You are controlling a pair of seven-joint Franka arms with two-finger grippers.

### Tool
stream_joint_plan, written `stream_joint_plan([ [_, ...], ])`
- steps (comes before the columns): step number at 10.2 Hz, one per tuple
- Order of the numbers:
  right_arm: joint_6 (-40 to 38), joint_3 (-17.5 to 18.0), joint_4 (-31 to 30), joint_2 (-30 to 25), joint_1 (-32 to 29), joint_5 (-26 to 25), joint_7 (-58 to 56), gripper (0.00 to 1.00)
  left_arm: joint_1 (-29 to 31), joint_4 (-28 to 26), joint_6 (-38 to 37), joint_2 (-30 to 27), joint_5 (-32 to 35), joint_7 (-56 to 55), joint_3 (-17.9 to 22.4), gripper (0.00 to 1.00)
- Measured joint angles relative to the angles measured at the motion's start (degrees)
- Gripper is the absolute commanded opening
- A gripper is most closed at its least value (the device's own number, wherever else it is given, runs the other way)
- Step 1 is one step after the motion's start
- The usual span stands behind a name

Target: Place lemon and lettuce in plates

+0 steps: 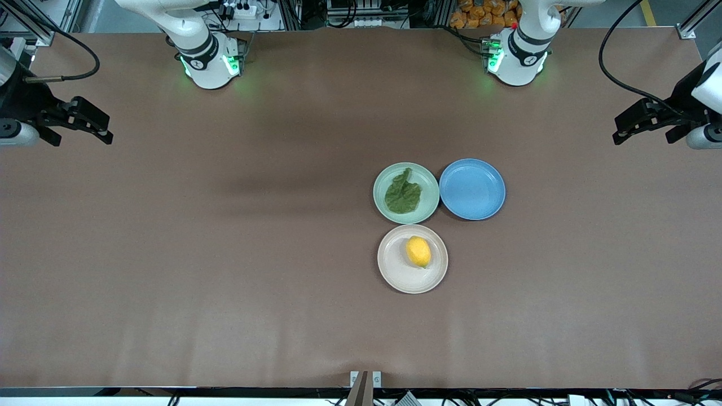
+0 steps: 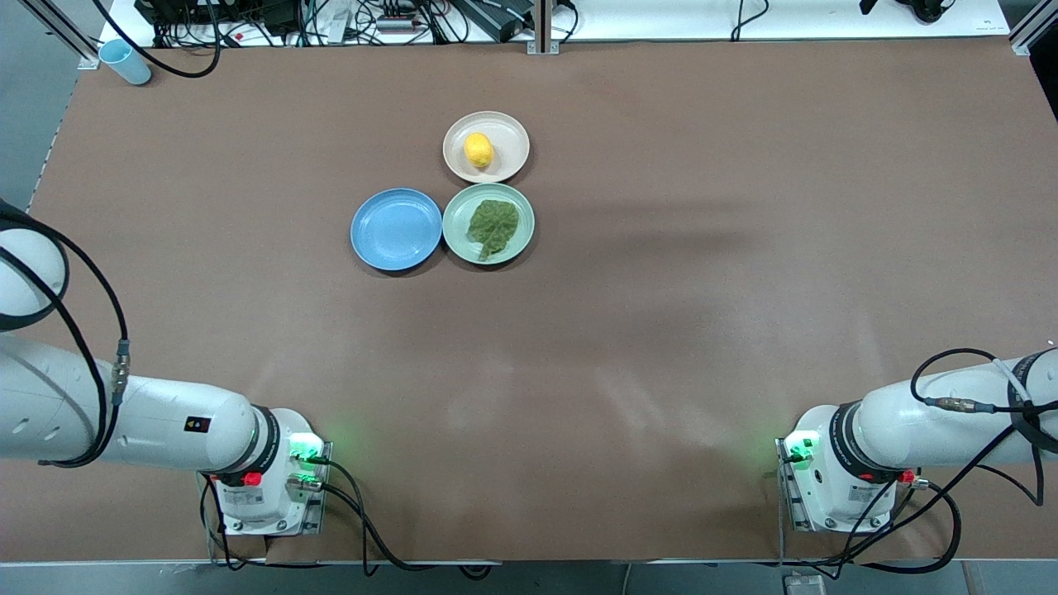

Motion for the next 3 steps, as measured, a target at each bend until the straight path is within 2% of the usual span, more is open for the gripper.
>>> stream_joint_plan([
  [3,-2.0,-1.1,0.0,-1.4,-0.1,0.0,-3.2,1.00,0.1,0.1,0.0,0.0,0.0,0.3,0.0,1.00],
])
